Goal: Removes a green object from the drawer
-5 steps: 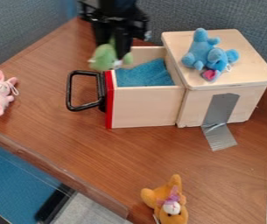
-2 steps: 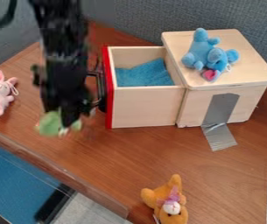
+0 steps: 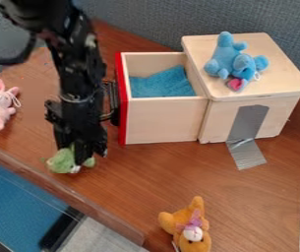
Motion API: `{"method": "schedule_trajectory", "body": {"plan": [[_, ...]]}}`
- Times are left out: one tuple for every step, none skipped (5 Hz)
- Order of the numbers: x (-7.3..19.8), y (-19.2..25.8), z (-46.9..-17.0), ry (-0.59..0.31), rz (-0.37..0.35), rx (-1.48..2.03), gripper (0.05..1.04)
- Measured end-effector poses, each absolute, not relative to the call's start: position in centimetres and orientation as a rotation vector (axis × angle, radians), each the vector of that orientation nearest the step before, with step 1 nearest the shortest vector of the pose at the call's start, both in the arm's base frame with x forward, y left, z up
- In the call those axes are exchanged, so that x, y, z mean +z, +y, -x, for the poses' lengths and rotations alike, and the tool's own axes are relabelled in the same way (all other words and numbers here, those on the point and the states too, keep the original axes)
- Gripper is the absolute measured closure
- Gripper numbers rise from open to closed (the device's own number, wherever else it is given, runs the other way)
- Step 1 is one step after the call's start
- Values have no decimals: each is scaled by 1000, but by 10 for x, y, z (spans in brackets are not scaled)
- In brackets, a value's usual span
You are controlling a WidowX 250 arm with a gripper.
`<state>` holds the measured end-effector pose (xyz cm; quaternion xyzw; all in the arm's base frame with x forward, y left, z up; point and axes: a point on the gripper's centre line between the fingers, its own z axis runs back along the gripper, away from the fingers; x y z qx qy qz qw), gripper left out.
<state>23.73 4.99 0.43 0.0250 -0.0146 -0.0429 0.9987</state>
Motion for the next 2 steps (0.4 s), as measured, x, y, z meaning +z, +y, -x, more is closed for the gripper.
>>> {"method": "schedule_trajectory", "body": {"plan": [[4, 49, -235, -9, -48, -83, 644], [21, 48, -230, -13, -49, -57, 332]]}}
